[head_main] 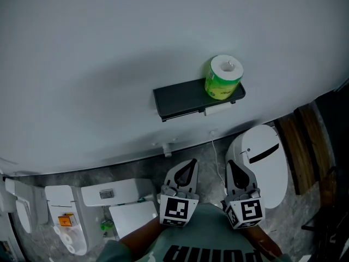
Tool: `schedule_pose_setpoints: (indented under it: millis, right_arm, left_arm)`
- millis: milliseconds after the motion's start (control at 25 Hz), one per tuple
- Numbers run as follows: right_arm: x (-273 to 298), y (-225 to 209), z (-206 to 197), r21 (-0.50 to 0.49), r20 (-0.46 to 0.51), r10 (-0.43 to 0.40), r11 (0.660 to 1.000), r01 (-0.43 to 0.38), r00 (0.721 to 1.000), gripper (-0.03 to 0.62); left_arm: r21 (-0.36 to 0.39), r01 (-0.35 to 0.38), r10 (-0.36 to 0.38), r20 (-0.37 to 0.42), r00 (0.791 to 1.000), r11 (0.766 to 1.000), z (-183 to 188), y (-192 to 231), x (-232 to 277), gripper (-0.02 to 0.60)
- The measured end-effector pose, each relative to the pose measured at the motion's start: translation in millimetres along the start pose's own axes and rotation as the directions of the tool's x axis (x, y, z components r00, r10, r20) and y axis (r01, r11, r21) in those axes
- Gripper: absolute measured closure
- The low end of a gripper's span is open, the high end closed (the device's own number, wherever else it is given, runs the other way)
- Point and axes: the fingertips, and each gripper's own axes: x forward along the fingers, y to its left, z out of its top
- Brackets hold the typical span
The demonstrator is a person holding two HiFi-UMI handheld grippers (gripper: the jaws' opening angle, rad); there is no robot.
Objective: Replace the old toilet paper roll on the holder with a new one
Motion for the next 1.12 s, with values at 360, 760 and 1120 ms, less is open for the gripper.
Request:
schedule_pose_setpoints:
  millis: [360, 760, 1120]
  right_arm:
    - [34.9, 2.5, 3.0, 0.027, 0.003, -0.034, 0.999, 0.033, 0.999, 0.586]
    - [72.6, -21.5, 1.3, 0.192, 0.005, 0.051, 0.980, -0.051, 0.999, 0.586]
    - [109.5, -53.1, 8.3, 0.282, 0.015, 0.151, 0.948, -0.149, 0.988, 0.586]
  left_arm:
    - [0.005, 0.015, -0.015, 0.004, 1.000, 1.000, -2.5, 34.4, 14.3, 0.577]
    - [0.009, -0.040, 0.041, -0.028, 0.999, 0.999, -1.3, 47.7, 40.1, 0.577]
    - [0.002, -0.120, 0.120, -0.031, 0.992, 0.993, 15.4, 48.7, 73.7, 0.577]
